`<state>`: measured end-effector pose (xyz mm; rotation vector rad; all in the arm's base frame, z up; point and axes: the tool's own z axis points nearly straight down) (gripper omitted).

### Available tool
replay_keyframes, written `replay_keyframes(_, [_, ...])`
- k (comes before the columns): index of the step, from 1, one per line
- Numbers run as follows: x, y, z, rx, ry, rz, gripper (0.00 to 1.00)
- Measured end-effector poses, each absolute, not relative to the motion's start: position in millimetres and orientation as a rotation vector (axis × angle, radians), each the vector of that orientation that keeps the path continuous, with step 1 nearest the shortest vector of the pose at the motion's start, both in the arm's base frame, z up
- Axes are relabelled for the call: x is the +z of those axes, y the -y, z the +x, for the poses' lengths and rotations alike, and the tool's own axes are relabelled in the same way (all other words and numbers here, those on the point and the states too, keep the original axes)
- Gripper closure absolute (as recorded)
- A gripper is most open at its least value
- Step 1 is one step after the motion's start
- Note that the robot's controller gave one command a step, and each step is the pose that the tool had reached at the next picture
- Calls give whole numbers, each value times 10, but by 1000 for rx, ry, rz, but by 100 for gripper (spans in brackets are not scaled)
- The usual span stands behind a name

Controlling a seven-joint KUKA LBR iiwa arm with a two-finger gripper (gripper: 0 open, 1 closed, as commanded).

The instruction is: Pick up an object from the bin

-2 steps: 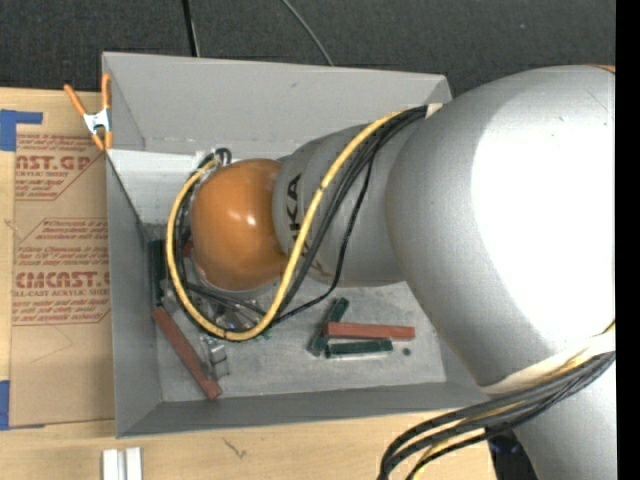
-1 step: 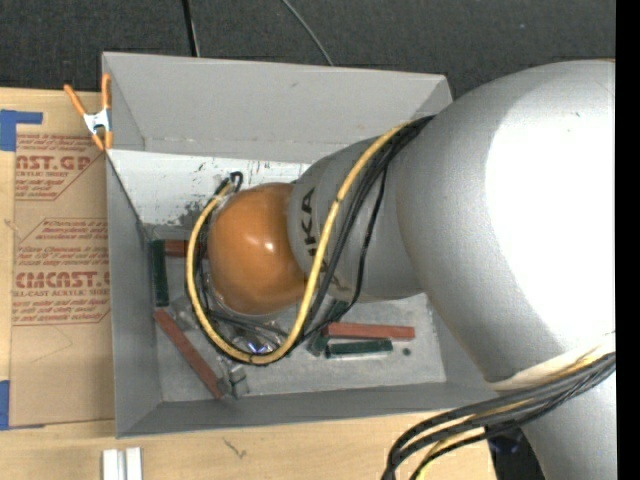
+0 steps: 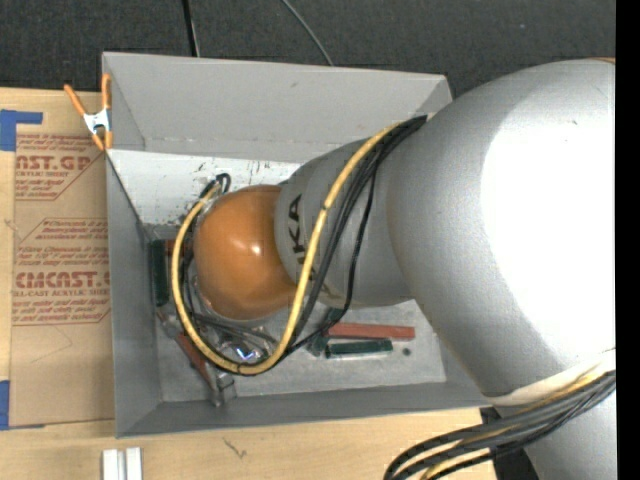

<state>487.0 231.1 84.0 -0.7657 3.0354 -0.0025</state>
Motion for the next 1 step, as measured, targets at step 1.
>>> replay_keyframes(1, [817, -2316, 4847, 4, -3032, -790, 0])
